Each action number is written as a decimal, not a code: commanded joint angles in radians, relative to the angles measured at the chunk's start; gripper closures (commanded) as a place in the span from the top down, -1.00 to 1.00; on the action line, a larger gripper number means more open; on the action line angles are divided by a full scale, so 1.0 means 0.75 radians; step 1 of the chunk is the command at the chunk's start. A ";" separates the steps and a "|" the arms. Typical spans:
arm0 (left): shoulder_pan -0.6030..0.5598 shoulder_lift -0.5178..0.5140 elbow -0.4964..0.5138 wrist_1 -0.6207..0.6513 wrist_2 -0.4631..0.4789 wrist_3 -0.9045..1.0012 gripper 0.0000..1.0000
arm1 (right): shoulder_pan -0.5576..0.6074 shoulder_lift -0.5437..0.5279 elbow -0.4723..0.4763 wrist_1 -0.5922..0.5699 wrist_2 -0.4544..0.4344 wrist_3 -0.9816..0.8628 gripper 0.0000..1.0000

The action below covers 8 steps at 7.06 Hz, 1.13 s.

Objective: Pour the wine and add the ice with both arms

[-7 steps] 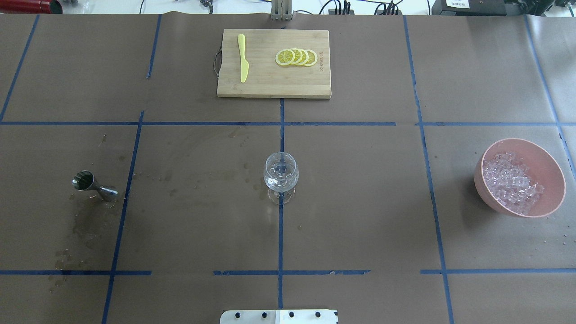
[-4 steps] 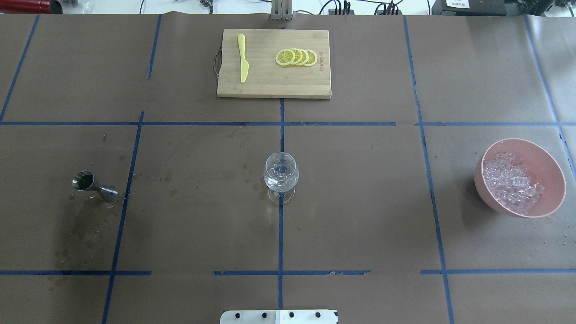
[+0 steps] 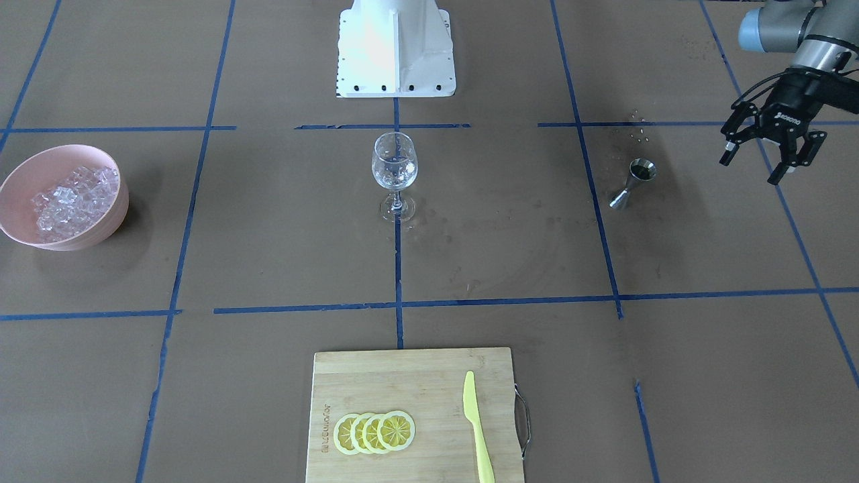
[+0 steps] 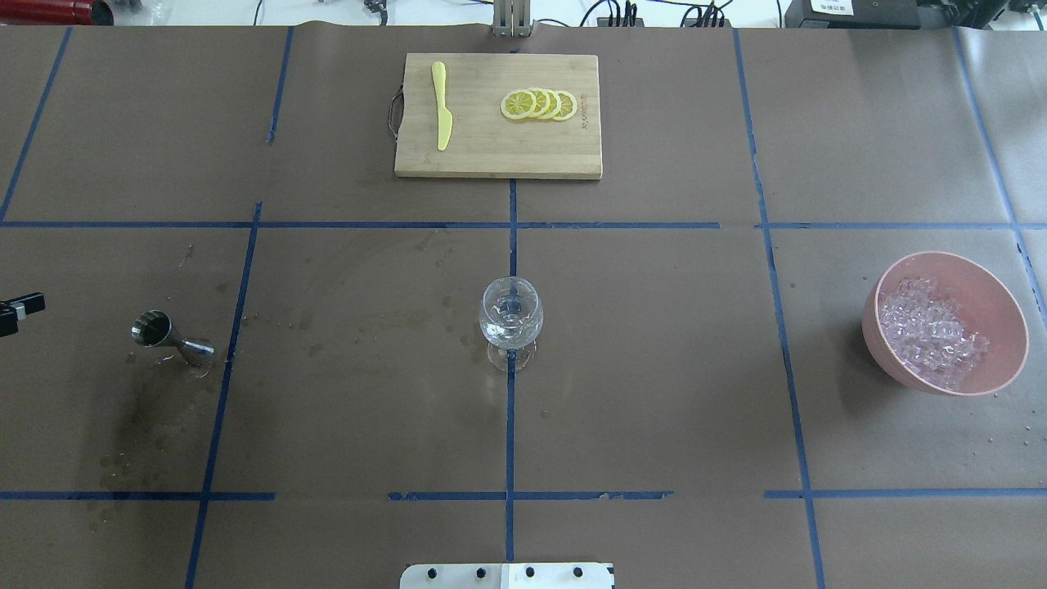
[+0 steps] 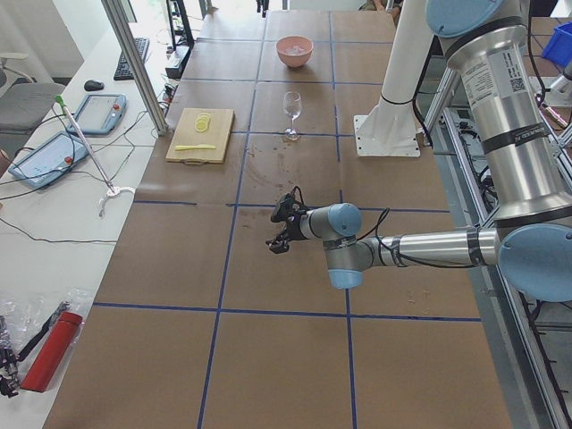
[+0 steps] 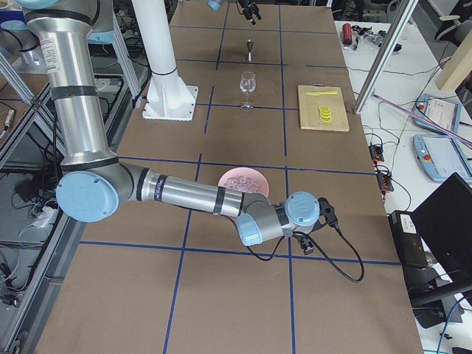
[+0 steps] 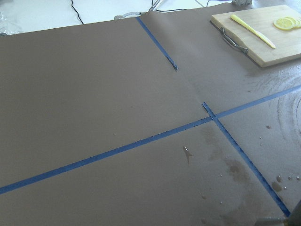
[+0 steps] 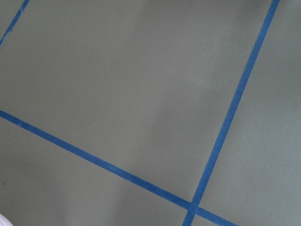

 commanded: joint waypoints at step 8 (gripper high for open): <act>0.924 0.016 0.035 -0.021 1.097 -0.283 0.96 | 0.002 -0.046 0.044 0.001 0.072 -0.001 1.00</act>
